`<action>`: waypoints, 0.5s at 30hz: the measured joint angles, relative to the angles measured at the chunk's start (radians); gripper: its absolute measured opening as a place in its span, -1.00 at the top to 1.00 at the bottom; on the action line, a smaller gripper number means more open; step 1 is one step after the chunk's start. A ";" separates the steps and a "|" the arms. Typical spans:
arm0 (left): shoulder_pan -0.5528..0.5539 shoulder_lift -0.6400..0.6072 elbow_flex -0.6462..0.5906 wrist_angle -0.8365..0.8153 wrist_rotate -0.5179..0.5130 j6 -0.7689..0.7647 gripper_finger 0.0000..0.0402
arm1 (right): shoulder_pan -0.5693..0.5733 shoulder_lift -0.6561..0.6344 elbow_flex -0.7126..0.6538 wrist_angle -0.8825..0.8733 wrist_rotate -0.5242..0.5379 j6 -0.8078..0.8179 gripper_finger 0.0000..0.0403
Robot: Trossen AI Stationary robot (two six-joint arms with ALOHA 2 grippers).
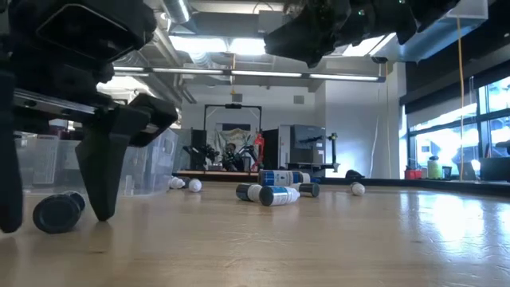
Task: Pick & Place food coloring
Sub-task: Put the bottom small purple food coloring bottle into the transparent bin
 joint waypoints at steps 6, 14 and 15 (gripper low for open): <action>0.000 0.001 0.000 0.000 -0.014 -0.007 0.26 | 0.000 0.000 0.000 -0.015 0.000 0.001 0.27; 0.011 -0.030 0.000 -0.022 -0.004 -0.007 0.63 | 0.000 0.000 0.000 -0.020 0.001 -0.001 0.27; 0.011 -0.044 0.000 -0.030 -0.005 -0.020 0.65 | 0.000 0.000 0.000 -0.018 0.001 -0.001 0.27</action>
